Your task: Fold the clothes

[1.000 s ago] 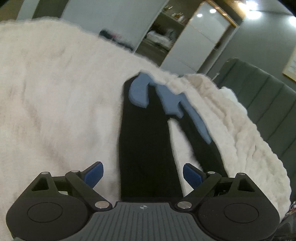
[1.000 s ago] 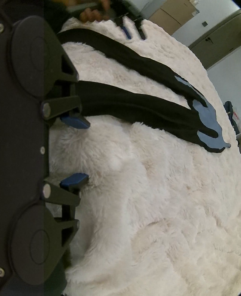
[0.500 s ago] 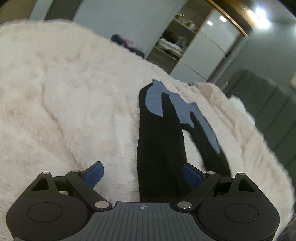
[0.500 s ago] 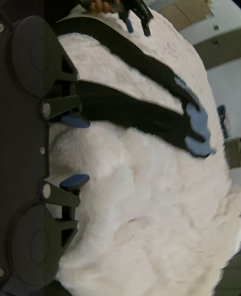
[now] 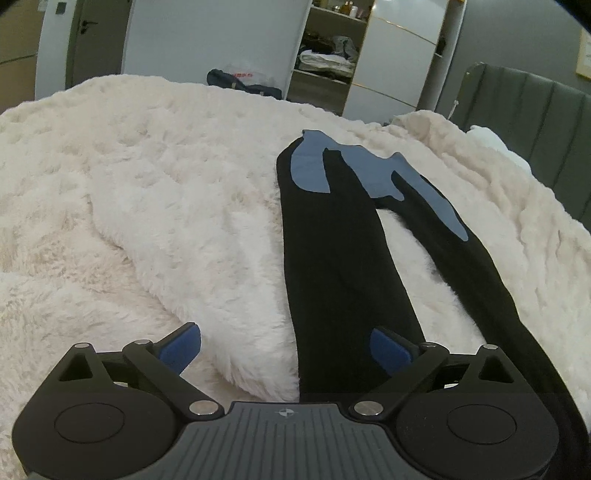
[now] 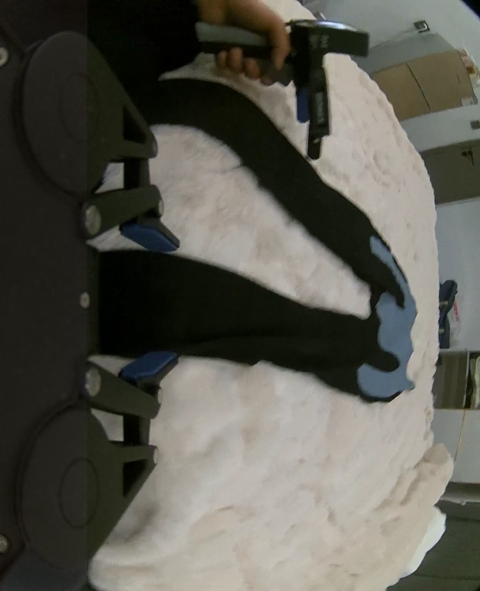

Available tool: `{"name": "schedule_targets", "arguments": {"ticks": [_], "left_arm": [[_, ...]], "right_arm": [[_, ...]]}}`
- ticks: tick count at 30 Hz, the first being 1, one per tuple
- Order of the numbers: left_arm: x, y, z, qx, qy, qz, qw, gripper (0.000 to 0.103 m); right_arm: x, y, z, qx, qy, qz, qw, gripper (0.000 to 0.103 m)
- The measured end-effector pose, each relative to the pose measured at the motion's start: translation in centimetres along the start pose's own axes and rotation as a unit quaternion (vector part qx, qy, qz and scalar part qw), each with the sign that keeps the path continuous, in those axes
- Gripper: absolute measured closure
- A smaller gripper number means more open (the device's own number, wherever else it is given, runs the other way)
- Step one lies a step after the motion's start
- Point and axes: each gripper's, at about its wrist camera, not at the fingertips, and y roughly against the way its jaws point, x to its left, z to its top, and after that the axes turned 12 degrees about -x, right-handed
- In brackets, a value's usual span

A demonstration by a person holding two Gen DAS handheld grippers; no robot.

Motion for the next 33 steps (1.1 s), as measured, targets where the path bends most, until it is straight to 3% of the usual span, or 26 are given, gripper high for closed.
{"name": "schedule_targets", "arguments": {"ticks": [7,14,19,21,23,25,28,33], "left_arm": [[-0.4,-0.8,-0.1,0.016,0.010,-0.009,0.9998,0.005],[-1.0,-3.3,3.7,0.014,0.023,-0.002,0.9996,0.003],[-0.9,-9.4,8.3,0.029,0.021,-0.010,0.9993,0.001],[-0.2,-11.4,8.6,0.034,0.023,-0.024,0.9989,0.001],[0.6,-12.5,7.7,0.039,0.030,-0.041,0.9980,0.002],[1.3,-13.9,7.4,0.082,0.053,-0.051,0.9939,0.003],[2.9,-14.9,8.2,0.086,0.110,-0.068,0.9878,0.003],[5.2,-15.6,9.2,0.075,0.115,-0.019,0.9903,0.003]], "right_arm": [[-0.1,-2.5,5.2,0.024,-0.039,-0.043,0.998,0.039],[1.3,-7.4,14.8,0.026,-0.005,-0.072,0.997,0.034],[3.1,-13.6,23.5,0.035,0.008,-0.077,0.996,0.034],[3.4,-15.0,25.3,0.036,0.016,-0.070,0.997,0.034],[4.1,-18.7,29.1,0.045,0.025,-0.063,0.997,0.034],[4.4,-21.6,31.3,0.057,0.029,-0.057,0.996,0.036],[5.2,-28.9,35.5,0.084,0.017,-0.052,0.995,0.038],[6.0,-39.6,39.2,0.134,-0.023,-0.061,0.989,0.041]]}}
